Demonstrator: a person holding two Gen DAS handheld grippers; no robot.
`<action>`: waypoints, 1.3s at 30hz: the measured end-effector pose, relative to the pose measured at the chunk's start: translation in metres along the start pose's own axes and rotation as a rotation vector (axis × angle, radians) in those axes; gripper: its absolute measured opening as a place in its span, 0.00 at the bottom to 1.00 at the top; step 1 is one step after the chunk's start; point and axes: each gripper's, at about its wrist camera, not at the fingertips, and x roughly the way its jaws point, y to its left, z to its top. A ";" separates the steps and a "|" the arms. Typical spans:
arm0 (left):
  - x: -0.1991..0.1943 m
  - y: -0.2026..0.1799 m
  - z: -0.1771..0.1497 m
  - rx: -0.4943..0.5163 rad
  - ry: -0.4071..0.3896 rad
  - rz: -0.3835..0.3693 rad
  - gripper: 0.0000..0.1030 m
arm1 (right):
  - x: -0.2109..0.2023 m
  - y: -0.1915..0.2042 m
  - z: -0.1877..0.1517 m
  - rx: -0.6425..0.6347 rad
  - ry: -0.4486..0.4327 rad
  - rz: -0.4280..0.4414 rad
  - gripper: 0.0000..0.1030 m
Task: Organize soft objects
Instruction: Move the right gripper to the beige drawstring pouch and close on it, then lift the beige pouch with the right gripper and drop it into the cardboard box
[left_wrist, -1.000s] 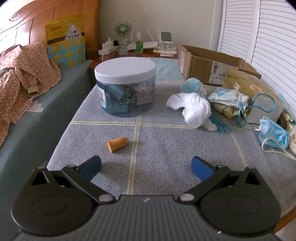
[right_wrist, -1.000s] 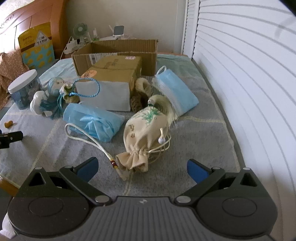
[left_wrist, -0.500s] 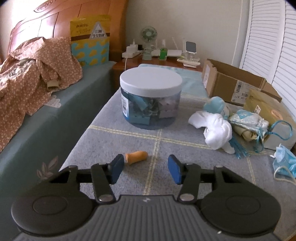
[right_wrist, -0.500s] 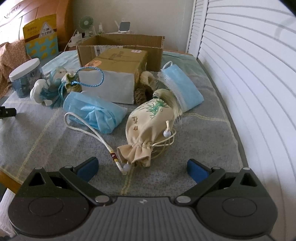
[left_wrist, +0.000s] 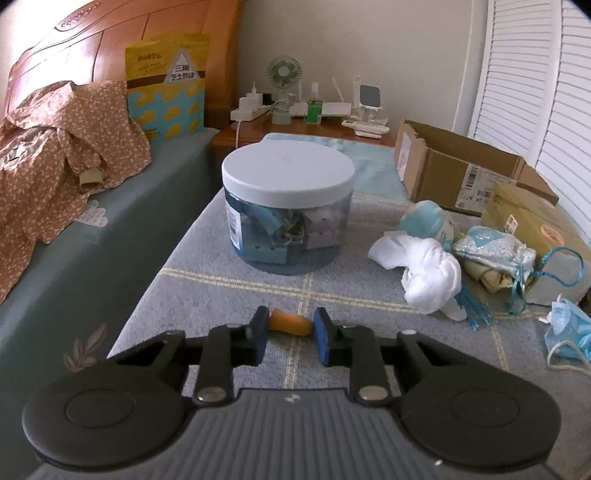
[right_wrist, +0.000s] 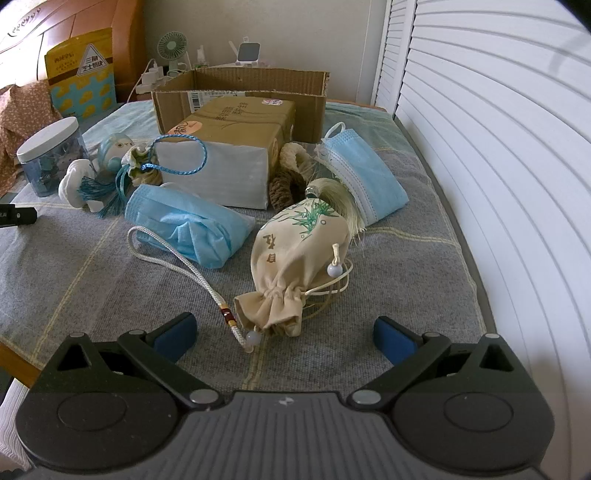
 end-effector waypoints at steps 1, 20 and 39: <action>0.000 0.000 0.000 0.012 0.000 -0.003 0.23 | 0.000 0.000 0.000 0.000 0.000 0.000 1.00; -0.008 -0.024 0.007 0.281 0.062 -0.219 0.22 | -0.010 0.017 0.026 -0.143 -0.059 -0.044 0.80; -0.017 -0.031 0.008 0.331 0.064 -0.284 0.22 | -0.005 0.024 0.034 -0.216 -0.016 -0.032 0.76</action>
